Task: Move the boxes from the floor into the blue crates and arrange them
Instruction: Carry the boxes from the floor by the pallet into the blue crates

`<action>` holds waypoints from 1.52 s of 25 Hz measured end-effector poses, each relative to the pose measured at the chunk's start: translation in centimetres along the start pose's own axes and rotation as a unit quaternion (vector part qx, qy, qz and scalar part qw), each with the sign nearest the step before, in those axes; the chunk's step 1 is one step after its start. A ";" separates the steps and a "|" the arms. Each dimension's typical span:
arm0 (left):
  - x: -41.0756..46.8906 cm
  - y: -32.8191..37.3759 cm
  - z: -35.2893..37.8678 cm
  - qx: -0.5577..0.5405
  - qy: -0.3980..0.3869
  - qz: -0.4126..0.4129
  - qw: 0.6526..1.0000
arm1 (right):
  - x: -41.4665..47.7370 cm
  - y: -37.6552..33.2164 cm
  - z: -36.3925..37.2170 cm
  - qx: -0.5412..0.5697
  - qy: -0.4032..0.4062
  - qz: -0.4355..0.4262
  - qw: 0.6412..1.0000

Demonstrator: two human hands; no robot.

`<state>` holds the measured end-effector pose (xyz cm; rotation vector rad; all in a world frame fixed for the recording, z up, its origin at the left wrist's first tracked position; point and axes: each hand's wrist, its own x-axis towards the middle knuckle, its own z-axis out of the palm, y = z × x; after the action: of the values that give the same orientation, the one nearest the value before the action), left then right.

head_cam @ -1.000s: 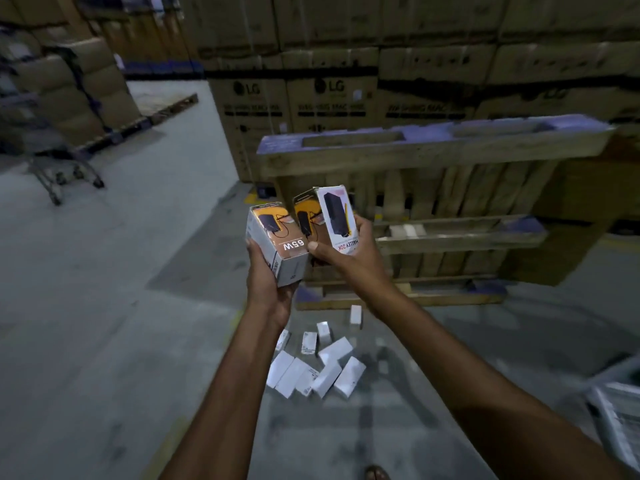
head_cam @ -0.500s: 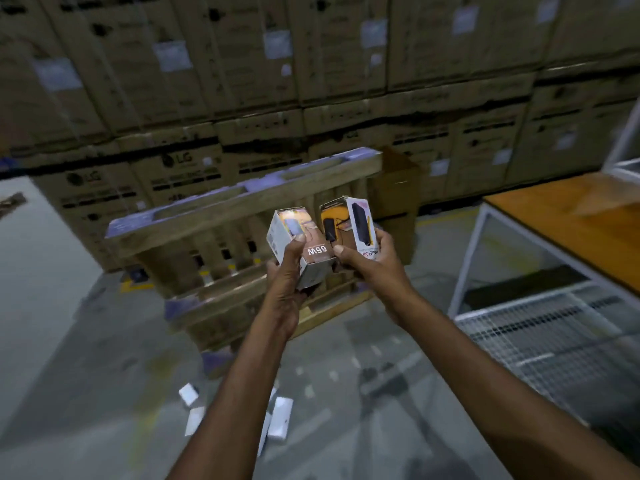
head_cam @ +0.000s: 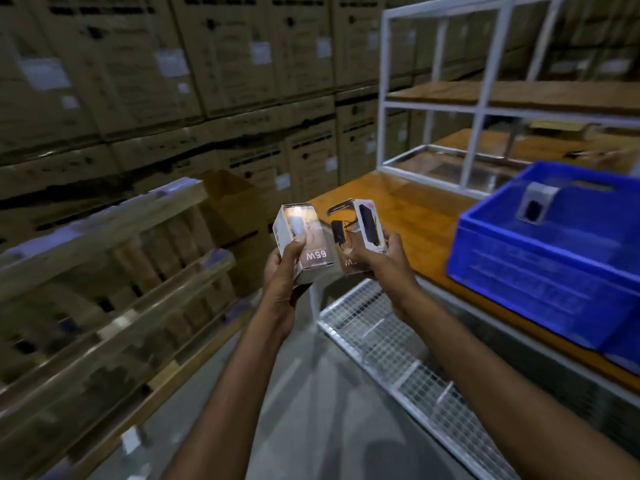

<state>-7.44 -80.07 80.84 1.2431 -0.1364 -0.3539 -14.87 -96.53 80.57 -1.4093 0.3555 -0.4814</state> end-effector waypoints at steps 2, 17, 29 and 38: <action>0.1 -1.6 6.0 0.007 -0.034 0.002 0.999 | 0.5 -1.3 -6.0 -0.009 0.026 -0.003 1.000; 5.3 -7.3 35.3 0.031 -0.268 0.043 0.962 | 3.3 -6.5 -31.3 -0.059 0.322 -0.061 0.943; 10.0 -12.6 43.4 0.126 -0.316 -0.053 0.939 | 10.1 -1.5 -40.1 -0.104 0.488 0.043 0.865; 12.4 -13.5 44.9 0.157 -0.302 -0.034 0.940 | 10.0 -5.1 -37.4 -0.149 0.497 0.068 0.852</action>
<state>-11.46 -128.46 81.45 1.4214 -0.6996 -0.7937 -25.98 -133.93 81.03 -1.3120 1.4089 -1.0607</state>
